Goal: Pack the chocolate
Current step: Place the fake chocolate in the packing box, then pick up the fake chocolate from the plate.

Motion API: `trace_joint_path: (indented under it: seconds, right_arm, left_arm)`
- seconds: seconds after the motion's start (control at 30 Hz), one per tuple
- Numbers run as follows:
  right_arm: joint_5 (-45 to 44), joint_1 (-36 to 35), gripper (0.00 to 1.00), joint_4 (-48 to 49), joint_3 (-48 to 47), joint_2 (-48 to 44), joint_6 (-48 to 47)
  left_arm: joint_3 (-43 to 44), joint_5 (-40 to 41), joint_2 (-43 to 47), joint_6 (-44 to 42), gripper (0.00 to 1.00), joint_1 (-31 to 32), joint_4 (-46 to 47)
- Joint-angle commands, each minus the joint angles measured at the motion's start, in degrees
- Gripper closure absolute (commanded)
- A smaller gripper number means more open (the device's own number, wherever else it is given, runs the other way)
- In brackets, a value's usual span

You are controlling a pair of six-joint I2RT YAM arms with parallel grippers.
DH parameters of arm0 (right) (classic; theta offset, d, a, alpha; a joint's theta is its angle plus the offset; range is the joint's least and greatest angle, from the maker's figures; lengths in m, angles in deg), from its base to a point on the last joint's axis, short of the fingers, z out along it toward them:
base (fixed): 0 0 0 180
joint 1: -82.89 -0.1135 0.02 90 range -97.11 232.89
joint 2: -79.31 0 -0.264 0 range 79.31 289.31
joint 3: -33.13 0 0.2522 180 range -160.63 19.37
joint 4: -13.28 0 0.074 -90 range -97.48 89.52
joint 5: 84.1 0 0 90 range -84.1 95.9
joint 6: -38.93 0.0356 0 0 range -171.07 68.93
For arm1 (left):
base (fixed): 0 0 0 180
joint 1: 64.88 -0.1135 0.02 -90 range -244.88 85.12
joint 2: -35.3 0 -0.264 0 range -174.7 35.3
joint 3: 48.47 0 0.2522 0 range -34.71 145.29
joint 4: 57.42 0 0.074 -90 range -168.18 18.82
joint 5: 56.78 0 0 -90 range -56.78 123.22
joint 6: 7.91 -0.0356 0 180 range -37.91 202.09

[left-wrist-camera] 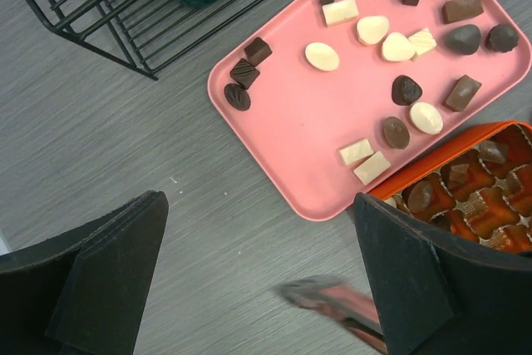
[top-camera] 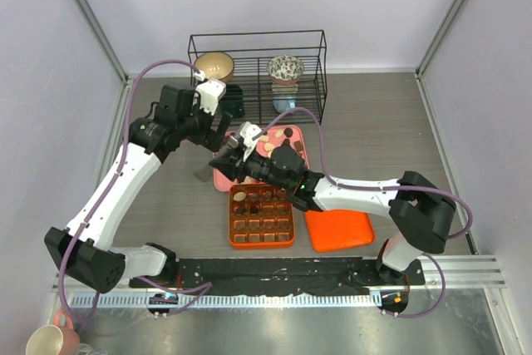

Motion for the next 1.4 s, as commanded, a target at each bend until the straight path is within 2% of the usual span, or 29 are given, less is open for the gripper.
trace_joint_path:
  seconds: [0.0, 0.3, 0.6, 0.97, 1.03, 1.37]
  right_arm:
    - [2.19, 2.28, 0.72, 2.46, -5.06, 2.05, 2.23]
    - [1.67, 3.16, 0.72, 2.1, -7.53, 4.43, 2.06]
    - [-3.96, 3.69, 0.72, 10.54, -7.7, 6.27, 6.0]
    - [-3.35, 3.87, 0.63, 12.48, -8.76, 7.94, 8.21]
    - [-3.26, 3.96, 0.66, 12.48, -8.93, 7.94, 8.21]
    - [-2.64, 4.57, 0.92, 11.07, -8.32, 7.33, 7.16]
  left_arm:
    - [2.44, 1.19, 1.78, -1.17, 0.0, 1.78, -2.33]
    - [0.6, 2.86, 2.39, -1.7, 0.0, 4.07, -2.6]
    - [-0.28, 3.3, 2.74, -2.13, 0.0, 5.04, -2.33]
    - [0.07, 2.42, 3.45, -2.05, 0.0, 5.04, -2.51]
    - [0.16, 2.42, 3.36, -2.22, 0.0, 5.04, -2.51]
    - [0.42, 4.7, 4.24, -3.36, 0.0, 5.04, -2.6]
